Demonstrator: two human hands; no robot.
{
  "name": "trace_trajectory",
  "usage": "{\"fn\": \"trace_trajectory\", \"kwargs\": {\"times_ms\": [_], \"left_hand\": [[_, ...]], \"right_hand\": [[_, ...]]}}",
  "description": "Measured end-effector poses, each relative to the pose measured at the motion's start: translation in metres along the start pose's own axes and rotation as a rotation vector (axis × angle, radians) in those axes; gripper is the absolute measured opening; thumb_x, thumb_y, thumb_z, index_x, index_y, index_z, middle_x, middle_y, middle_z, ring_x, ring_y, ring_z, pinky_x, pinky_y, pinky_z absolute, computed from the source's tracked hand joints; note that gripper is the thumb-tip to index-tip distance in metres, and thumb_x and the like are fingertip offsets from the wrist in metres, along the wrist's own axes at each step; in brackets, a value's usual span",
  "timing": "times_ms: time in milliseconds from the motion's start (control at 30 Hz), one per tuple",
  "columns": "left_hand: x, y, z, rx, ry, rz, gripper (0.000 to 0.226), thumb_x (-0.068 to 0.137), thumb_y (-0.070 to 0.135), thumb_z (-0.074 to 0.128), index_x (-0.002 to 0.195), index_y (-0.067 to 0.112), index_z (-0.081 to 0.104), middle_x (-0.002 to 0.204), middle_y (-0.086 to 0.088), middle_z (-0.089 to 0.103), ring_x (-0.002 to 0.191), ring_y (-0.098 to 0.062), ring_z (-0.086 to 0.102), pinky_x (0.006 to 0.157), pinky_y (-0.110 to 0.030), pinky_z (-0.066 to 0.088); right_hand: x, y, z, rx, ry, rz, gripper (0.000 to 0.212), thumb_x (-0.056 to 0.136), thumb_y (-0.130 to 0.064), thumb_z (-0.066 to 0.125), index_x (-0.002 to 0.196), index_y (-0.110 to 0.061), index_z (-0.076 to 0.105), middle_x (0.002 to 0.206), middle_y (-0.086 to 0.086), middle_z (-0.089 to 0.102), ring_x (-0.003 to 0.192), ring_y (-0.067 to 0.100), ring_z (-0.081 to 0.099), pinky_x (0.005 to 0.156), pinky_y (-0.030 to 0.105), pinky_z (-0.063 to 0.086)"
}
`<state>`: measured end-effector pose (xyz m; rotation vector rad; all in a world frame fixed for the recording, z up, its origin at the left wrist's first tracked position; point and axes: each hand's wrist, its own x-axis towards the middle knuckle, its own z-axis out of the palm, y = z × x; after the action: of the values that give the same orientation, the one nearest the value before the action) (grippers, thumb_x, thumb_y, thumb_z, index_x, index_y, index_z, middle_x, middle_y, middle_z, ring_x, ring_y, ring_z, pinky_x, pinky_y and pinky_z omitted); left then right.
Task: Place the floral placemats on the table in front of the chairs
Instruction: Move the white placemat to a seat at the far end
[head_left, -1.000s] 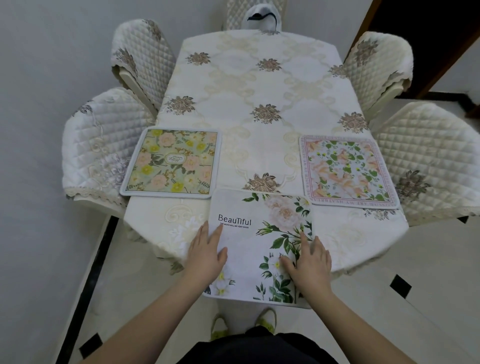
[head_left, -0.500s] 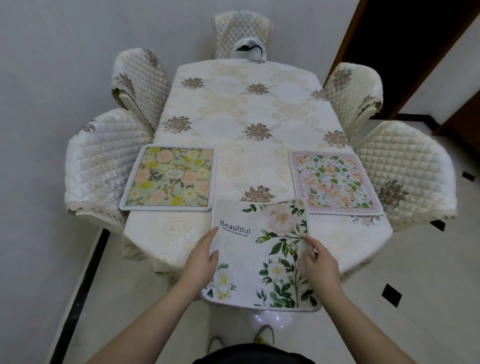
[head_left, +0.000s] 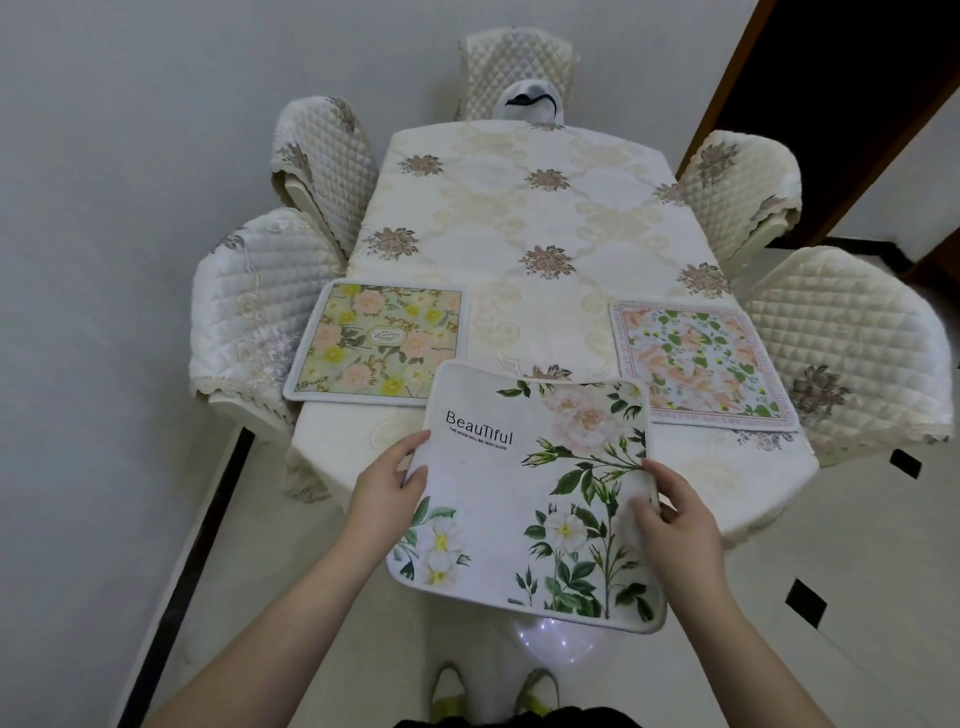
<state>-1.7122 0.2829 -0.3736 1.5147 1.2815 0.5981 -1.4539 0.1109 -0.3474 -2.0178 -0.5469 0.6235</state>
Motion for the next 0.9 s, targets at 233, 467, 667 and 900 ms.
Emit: {"fn": "trace_trajectory", "kwargs": {"times_ms": [233,467,667,900], "left_hand": [[-0.034,0.001,-0.025,-0.167,0.163,-0.036,0.033,0.094,0.006,0.061,0.123,0.023,0.064,0.115,0.008,0.069,0.079,-0.005,0.073,0.074,-0.026,0.059],[-0.077,-0.006,-0.04,-0.306,0.299,-0.141,0.033,0.094,0.005,0.063,0.114,0.03,0.07,0.11,0.007,0.072,0.09,-0.018,0.074,0.084,-0.044,0.059],[-0.117,-0.017,-0.056,-0.382,0.42,-0.136,0.035,0.095,0.002,0.06,0.107,0.034,0.07,0.115,0.002,0.07,0.081,-0.013,0.073,0.068,-0.03,0.059],[-0.169,-0.039,-0.104,-0.425,0.45,-0.217,0.039,0.099,0.006,0.055,0.118,0.037,0.067,0.101,-0.016,0.075,0.086,-0.035,0.073,0.08,-0.053,0.058]], "right_hand": [[-0.015,-0.018,0.006,0.144,-0.143,-0.045,0.036,0.094,-0.007,0.059,0.115,-0.036,0.062,0.102,-0.023,0.065,0.075,-0.005,0.068,0.055,0.015,0.053],[-0.015,-0.01,0.003,0.225,-0.257,-0.028,0.035,0.093,-0.006,0.061,0.115,-0.034,0.066,0.11,-0.012,0.069,0.088,0.009,0.071,0.076,0.034,0.06],[-0.023,-0.022,0.018,0.272,-0.429,-0.011,0.038,0.094,-0.002,0.057,0.119,-0.029,0.065,0.114,-0.01,0.067,0.092,0.013,0.069,0.066,0.027,0.059],[-0.051,-0.059,0.06,0.184,-0.646,-0.088,0.039,0.096,-0.001,0.053,0.116,-0.031,0.067,0.111,-0.012,0.064,0.088,0.017,0.067,0.06,0.029,0.058]]}}
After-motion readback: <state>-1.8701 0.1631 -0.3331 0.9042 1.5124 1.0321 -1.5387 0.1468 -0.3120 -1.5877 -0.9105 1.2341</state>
